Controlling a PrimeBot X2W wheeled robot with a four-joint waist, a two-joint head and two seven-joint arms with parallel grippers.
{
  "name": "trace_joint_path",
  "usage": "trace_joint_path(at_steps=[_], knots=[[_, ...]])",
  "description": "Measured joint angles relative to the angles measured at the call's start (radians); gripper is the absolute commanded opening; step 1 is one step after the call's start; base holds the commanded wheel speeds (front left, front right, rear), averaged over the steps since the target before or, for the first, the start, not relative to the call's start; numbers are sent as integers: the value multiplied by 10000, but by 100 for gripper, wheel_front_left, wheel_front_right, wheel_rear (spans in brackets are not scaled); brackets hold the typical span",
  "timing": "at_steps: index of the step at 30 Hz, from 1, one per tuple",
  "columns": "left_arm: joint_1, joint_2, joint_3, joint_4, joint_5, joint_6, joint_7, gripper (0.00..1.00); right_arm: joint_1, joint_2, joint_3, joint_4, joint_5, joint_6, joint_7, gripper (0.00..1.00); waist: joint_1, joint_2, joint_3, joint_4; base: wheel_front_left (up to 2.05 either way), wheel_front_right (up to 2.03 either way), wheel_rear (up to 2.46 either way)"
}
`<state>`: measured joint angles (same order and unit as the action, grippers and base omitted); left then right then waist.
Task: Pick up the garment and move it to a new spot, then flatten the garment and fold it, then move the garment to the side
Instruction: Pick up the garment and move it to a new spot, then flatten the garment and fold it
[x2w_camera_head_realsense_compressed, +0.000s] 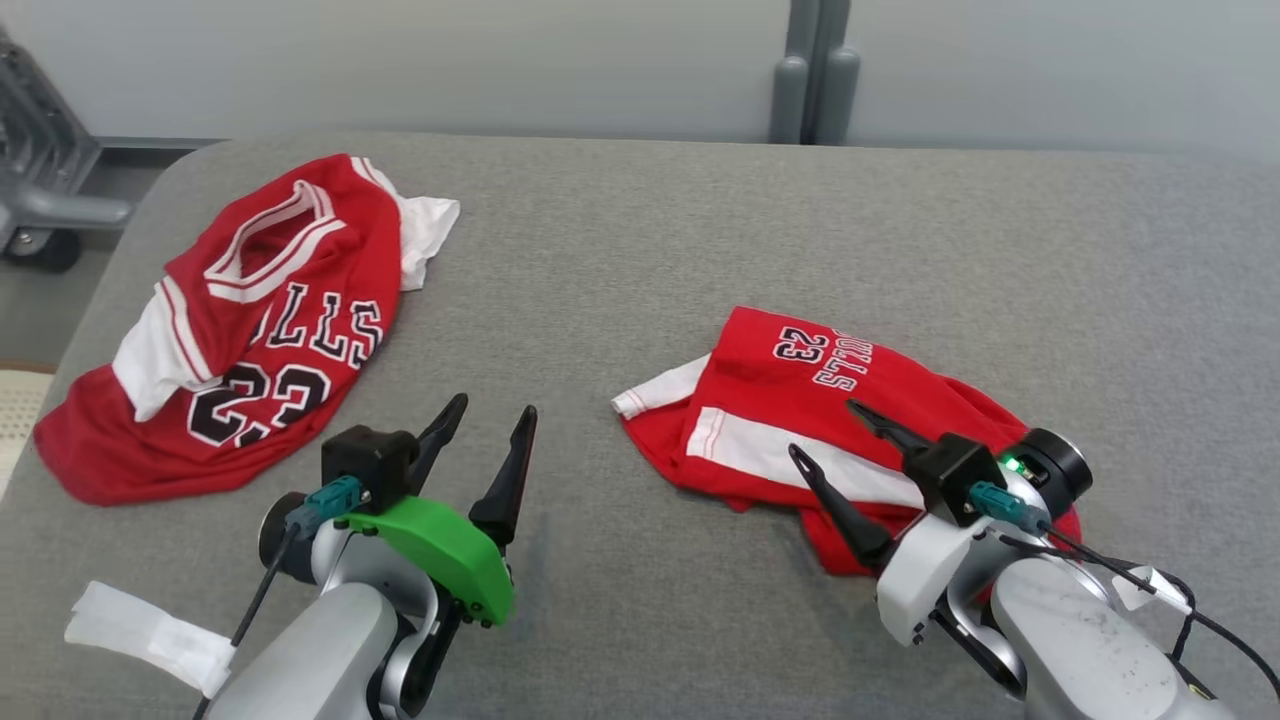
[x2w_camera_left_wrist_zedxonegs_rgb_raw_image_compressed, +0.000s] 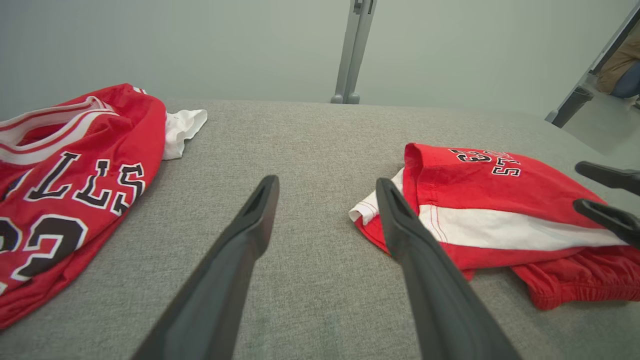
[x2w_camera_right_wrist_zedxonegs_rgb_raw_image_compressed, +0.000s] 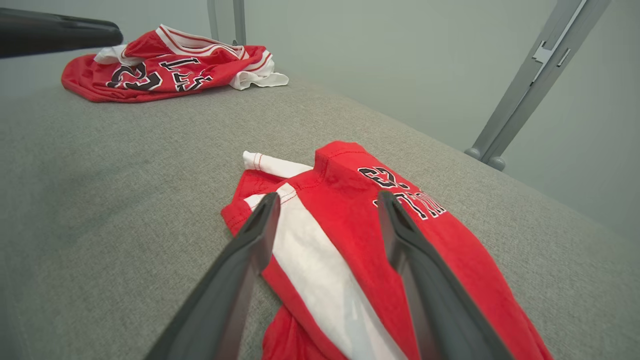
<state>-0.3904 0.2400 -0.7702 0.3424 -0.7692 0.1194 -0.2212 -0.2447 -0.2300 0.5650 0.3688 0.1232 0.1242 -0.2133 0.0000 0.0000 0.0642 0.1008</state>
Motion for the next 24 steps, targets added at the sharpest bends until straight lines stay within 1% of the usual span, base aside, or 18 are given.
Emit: trace_joint_path(at_steps=[5, 10, 16, 24], knots=[[351, 180, 238, -276, 15, 38, -90, 100, -301, -63, 560, 537, 186, 2, 336, 100, 0, 0, -85, 632, 0, 0, 0], [616, 215, 364, -468, 90, 42, -100, 100, -381, -236, 842, 1266, 464, 4, 625, 100, 0, 0, -117, 1104, 0, 0, 0], [879, 261, 677, -690, 274, 42, -176, 100, -602, -249, 957, 1787, 631, 4, 752, 100, 0, 0, -151, 1394, 0, 0, 0], [1119, 351, 953, -1156, 456, 44, -186, 100, -1187, -284, 993, 2291, 805, 4, 949, 100, 0, 0, -29, 1503, 0, 0, 0]])
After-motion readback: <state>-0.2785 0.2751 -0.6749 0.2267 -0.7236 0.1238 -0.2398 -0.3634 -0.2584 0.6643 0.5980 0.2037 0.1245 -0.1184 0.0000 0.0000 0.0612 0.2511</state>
